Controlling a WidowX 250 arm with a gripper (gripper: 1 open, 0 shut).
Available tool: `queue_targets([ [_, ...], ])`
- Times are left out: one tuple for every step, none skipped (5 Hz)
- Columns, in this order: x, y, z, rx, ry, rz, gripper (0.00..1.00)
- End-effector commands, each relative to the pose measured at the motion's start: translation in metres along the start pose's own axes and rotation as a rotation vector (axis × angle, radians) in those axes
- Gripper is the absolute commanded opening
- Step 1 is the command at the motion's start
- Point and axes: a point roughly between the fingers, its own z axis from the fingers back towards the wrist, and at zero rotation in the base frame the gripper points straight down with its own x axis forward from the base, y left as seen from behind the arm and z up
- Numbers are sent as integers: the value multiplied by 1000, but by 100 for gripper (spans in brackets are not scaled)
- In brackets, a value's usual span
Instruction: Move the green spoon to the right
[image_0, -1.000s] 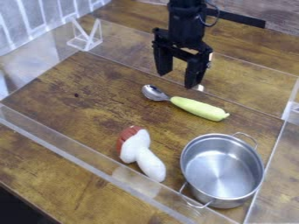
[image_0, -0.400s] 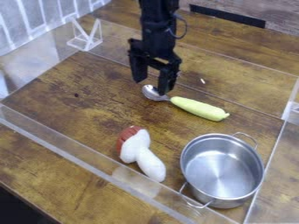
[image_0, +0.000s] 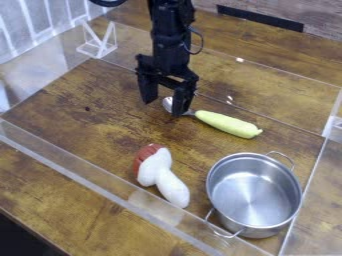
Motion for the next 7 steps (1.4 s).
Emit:
queue_targets([
  [1, 2, 45, 19, -86, 52, 100],
  [0, -8, 48, 24, -102, 125, 100],
  [0, -17, 50, 29, -123, 194, 100],
  [5, -12, 40, 29, -129, 175, 100],
  [9, -7, 25, 30, -124, 156, 100],
  [-8, 11, 40, 27, -132, 104, 100],
  [-27, 40, 60, 40, -167, 117, 100],
])
